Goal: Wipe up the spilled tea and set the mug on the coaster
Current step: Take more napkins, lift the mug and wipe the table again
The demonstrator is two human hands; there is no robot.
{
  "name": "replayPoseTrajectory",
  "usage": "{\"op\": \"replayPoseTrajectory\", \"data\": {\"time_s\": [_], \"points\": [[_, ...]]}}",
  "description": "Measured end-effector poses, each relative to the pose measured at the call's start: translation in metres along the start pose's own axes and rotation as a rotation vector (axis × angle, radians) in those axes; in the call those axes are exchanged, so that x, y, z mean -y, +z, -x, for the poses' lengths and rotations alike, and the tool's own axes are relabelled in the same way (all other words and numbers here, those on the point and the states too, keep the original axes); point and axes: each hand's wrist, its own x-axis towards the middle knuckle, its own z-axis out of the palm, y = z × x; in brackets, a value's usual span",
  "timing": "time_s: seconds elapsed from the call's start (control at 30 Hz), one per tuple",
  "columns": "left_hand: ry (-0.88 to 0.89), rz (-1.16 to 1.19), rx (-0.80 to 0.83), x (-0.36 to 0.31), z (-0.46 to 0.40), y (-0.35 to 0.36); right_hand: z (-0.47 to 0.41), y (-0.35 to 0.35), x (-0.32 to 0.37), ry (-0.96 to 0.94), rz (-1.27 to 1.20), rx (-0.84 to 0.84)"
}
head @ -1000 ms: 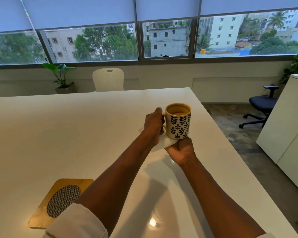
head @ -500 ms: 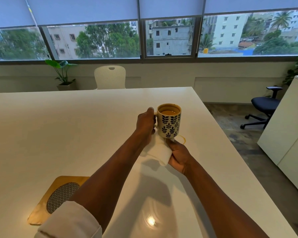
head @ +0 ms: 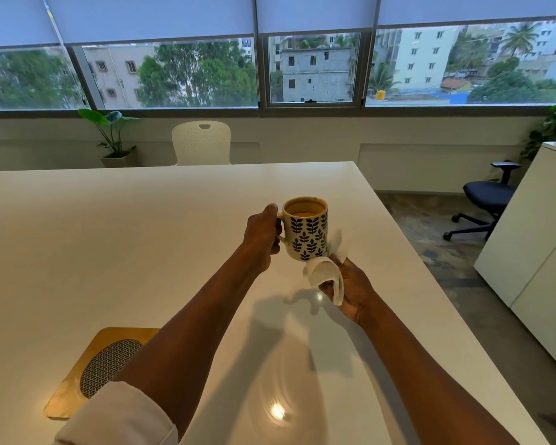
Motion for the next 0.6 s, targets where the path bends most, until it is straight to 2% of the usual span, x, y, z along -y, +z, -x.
{"op": "replayPoseTrajectory", "data": {"time_s": [0.27, 0.47, 0.6], "points": [[0.028, -0.018, 0.056, 0.002, 0.002, -0.002, -0.004, -0.004, 0.019, -0.184, 0.193, -0.061], [0.035, -0.035, 0.002, 0.010, 0.000, 0.001, -0.009, 0.010, 0.039, -0.327, 0.529, -0.198], [0.043, -0.031, -0.058, 0.012, -0.001, 0.006, -0.003, 0.022, 0.029, -0.406, 0.555, -0.228]]}}
